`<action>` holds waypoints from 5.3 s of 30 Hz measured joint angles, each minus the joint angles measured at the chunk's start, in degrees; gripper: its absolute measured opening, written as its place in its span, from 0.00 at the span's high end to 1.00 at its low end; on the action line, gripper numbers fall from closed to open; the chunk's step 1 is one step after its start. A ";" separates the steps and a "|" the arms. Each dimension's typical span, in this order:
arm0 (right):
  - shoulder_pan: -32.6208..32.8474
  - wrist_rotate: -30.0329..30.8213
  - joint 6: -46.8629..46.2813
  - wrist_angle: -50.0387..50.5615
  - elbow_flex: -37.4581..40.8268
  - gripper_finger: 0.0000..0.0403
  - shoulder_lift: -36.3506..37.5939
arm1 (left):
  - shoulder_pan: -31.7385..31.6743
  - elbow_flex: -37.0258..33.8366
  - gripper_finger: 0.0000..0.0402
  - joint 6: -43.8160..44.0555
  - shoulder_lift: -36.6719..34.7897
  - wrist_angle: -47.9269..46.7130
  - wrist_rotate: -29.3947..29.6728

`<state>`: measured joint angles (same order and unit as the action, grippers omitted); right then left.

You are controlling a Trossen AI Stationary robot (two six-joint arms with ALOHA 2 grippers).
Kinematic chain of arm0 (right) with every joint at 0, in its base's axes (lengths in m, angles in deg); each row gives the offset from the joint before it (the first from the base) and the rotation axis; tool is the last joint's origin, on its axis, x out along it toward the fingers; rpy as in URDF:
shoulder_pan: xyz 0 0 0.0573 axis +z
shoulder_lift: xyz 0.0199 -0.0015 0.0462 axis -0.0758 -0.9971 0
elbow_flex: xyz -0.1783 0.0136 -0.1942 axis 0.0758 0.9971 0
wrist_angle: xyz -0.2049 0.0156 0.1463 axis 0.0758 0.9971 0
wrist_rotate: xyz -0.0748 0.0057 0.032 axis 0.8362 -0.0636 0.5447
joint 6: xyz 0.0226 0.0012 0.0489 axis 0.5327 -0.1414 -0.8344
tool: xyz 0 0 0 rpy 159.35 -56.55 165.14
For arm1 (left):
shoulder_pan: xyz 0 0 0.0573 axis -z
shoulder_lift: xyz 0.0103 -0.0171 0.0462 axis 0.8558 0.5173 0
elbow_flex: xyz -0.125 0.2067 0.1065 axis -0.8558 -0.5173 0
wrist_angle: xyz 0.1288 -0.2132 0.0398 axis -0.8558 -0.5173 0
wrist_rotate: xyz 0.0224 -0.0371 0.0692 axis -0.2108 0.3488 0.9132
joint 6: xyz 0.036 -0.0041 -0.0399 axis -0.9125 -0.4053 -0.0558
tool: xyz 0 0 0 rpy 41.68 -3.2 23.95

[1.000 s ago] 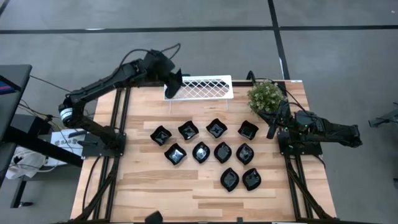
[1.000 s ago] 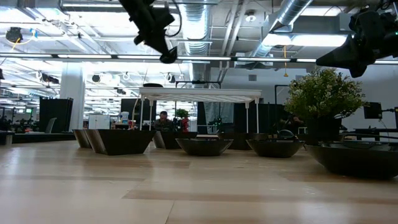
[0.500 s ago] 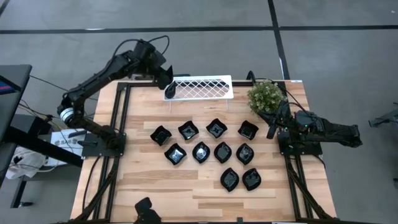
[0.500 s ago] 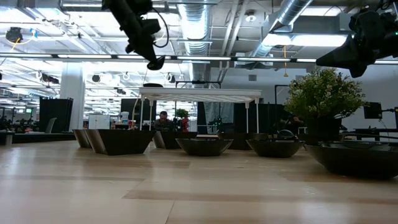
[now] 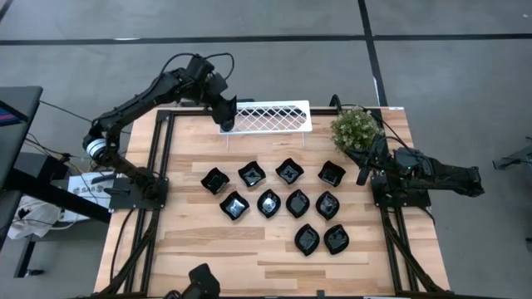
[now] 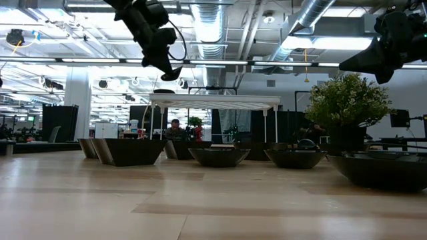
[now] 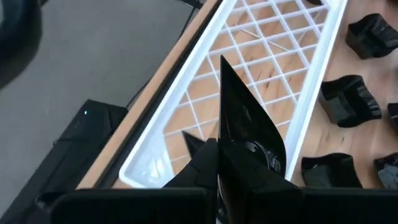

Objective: Pick & Place Mini shaped plates
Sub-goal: Stack the black drop-shaped plate on top of the black drop-shaped plates on the shelf, then put the black distorted square plate on the shelf

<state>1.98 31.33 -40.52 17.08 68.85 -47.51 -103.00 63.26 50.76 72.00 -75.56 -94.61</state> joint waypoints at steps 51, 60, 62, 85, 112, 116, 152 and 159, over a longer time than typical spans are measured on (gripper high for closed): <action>-0.02 0.00 -0.99 -0.02 0.01 1.00 -0.02 | -3.01 -6.92 0.98 1.73 1.09 1.88 -4.52; -0.01 0.00 -0.98 -0.02 0.00 1.00 -0.02 | -3.55 -6.99 0.98 2.12 1.09 2.36 -4.51; -0.02 0.00 -0.98 -0.02 0.00 1.00 0.00 | -3.55 -6.99 0.98 2.12 1.09 2.60 -4.51; -0.02 0.00 -0.98 -0.02 0.00 1.00 -0.01 | -3.46 -7.06 0.83 3.67 0.53 3.69 -3.84; -0.01 0.02 -0.55 0.01 0.00 1.00 0.00 | -0.73 -21.59 0.82 12.04 -12.57 8.97 -2.27; 0.00 0.02 -0.55 0.00 0.00 1.00 -0.02 | 0.43 -23.26 0.82 12.49 -12.59 11.06 -2.08; -0.02 0.02 -0.55 0.00 0.00 1.00 0.00 | 23.77 -40.77 0.77 52.56 -33.11 11.58 7.01; -0.01 0.02 -0.55 0.25 0.00 1.00 -0.02 | 25.56 -46.43 0.66 56.44 -33.03 11.78 9.53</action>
<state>1.96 31.36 -41.07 17.33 68.85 -47.53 -77.44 16.83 107.20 38.98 -63.78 -85.08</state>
